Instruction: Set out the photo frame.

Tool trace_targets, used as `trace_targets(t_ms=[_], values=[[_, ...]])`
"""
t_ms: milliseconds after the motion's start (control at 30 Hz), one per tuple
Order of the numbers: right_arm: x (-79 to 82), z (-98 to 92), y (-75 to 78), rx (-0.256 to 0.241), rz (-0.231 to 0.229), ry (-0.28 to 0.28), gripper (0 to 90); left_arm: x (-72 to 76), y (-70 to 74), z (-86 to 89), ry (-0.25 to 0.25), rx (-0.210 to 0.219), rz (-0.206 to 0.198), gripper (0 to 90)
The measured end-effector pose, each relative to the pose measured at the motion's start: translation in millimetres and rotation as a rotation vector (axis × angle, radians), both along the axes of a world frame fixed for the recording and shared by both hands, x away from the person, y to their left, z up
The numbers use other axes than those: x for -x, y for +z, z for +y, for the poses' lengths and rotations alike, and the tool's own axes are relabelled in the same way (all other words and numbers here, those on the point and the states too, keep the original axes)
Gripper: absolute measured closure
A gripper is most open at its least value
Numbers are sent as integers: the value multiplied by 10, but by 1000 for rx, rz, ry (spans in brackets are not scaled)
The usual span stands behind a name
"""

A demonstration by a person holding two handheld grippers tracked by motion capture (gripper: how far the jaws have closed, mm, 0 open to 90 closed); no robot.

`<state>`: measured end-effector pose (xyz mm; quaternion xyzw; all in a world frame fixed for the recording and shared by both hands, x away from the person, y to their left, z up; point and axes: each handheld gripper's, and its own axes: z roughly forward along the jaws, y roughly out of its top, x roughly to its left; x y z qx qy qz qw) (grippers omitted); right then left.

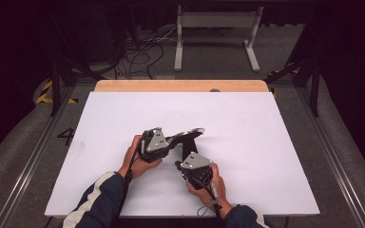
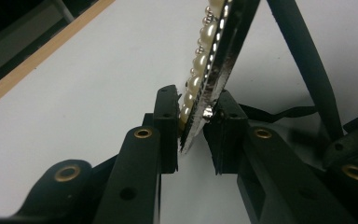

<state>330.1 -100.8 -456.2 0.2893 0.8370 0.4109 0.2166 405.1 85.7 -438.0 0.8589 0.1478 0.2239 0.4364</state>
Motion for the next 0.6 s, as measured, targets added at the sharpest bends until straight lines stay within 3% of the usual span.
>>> trace_targets(t_ms=[300, 433, 600], values=[[0, -31, -3, 1, 9, -7, 900, -19, -13, -9, -5, 33, 18, 745], [-5, -50, 1, 1, 11, -18, 900, -5, -2, -16, -11, 5, 4, 749], [-18, -83, 0, -1, 12, -23, 900, 1, -5, -27, -13, 9, 6, 744]])
